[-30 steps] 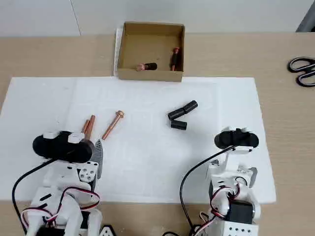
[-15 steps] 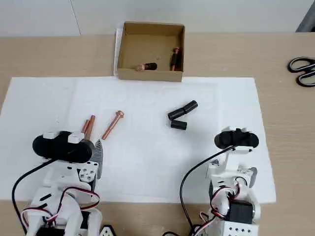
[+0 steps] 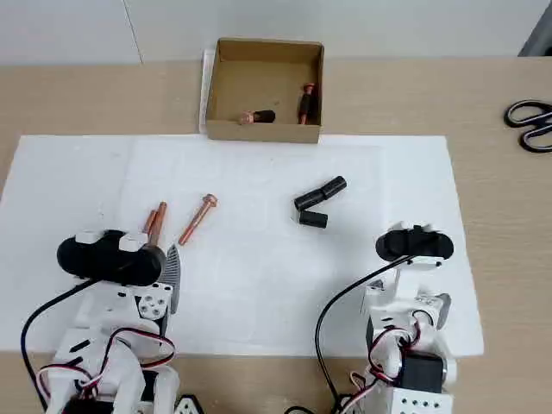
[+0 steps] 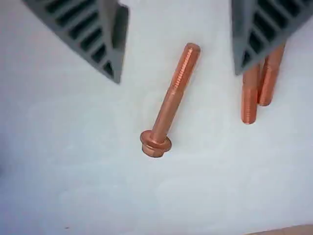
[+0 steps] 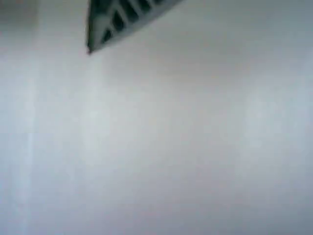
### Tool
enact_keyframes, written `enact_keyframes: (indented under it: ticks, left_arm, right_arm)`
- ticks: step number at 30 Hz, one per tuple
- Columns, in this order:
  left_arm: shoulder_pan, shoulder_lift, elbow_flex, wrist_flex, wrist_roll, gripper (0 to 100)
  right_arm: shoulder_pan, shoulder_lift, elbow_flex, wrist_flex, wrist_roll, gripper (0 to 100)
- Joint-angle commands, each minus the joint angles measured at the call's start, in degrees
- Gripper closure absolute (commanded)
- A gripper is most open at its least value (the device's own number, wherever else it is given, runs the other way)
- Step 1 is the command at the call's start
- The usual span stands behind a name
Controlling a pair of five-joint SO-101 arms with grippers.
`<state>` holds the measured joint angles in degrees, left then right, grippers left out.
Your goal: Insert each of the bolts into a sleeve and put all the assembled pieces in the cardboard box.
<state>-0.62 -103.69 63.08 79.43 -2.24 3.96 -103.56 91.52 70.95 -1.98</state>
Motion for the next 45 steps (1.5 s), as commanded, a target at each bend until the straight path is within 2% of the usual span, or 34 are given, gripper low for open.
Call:
enact_keyframes:
  ticks: [1,45]
  left_arm:
    - [0.0,-0.4,-0.5,-0.1,-0.3,86]
    - [-0.1,-0.3,-0.5,1.3,-0.3,86]
  right_arm:
    - [0.1,-0.4,-0.2,-1.1,0.6,60.7]
    - [0.1,-0.4,-0.2,-1.1,0.6,60.7]
